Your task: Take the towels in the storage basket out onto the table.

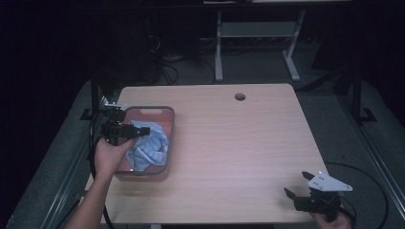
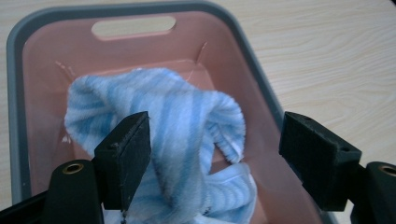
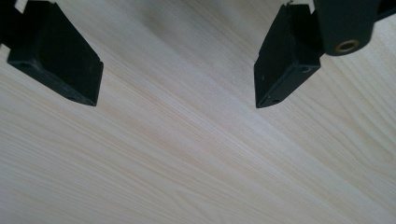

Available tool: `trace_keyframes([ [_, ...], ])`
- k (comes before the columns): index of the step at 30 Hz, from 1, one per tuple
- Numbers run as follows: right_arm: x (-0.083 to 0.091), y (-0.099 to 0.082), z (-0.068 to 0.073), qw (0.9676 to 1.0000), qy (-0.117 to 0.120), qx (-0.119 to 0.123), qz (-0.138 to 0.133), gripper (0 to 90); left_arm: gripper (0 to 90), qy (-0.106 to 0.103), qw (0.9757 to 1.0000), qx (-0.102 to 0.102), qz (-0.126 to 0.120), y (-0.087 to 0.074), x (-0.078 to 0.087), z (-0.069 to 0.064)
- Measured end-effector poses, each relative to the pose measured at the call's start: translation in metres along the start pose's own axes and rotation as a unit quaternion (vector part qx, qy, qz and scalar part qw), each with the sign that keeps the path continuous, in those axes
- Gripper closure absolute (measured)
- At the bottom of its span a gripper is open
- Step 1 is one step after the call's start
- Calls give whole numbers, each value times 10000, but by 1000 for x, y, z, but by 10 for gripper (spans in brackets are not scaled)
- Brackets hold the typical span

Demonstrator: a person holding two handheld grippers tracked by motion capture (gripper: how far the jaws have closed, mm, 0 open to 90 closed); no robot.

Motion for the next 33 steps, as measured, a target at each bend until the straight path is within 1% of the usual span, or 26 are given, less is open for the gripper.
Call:
trace_keyframes([
  [2, 0, 0, 1, 10000, 18, -18, 24, 151, 244, 28, 10000, 49, 36, -2, -3, 2],
  [4, -1, 0, 1, 10000, 28, 3, 26, 151, 247, 108, 9999, 74, 75, -4, -6, 4],
  [8, 0, 0, 0, 10000, 21, -30, 14, 151, 249, 132, 9997, 130, 161, -9, -14, 5],
  [10, 0, 0, -1, 10000, 15, 4, -17, 151, 249, 178, 9993, 195, 251, -12, -18, 7],
  [11, 0, -1, 0, 10000, 24, -45, 14, 151, 249, 214, 9991, 227, 291, -13, -20, 8],
  [12, 0, -1, 0, 10000, 18, -9, 5, 151, 249, 221, 9989, 264, 311, -15, -22, 9],
  [13, 0, -1, 0, 10000, 24, -26, 13, 151, 249, 219, 9988, 296, 329, -15, -23, 10],
  [15, 1, -1, 1, 10000, 34, -40, 20, 151, 263, 243, 9985, 301, 381, -17, -25, 11],
  [17, 0, 0, -1, 10000, 28, 4, -17, 151, 271, 257, 9984, 309, 400, -18, -27, 12],
  [19, 1, 0, -1, 10000, 20, -17, -18, 151, 295, 309, 9980, 286, 462, -18, -29, 11],
  [21, 0, 0, 0, 10000, 24, 24, -21, 151, 303, 350, 9978, 265, 491, -19, -32, 12],
  [22, 0, -1, 0, 10000, 30, 4, -2, 151, 311, 349, 9976, 333, 504, -19, -33, 11],
  [23, 1, -1, 0, 10000, 31, 8, -13, 151, 334, 340, 9977, 317, 501, -20, -34, 11],
  [25, 1, -1, 0, 10000, 26, -11, -14, 151, 345, 388, 9974, 271, 537, -20, -35, 11],
  [28, 1, -1, -1, 10000, 15, -7, -38, 151, 373, 400, 9971, 247, 597, -22, -38, 13],
  [30, 1, -1, -1, 10000, 20, -14, -39, 151, 377, 360, 9968, 304, 639, -22, -40, 14],
  [31, 1, -1, 0, 10000, 22, -8, -40, 151, 384, 355, 9968, 299, 653, -22, -40, 15],
  [33, 1, 0, 0, 10000, 30, 0, -38, 151, 434, 373, 9968, 295, 649, -22, -40, 16],
])
Point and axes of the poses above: each handheld gripper's, and its own axes: x roughly backward along the jaws, y roughly out of its top, z roughly to its left, the point moved 2 cm from there along -x, roughly forward along the jaws, and after that the axes turned 3 degrees about -x, right-handed, at the moved point
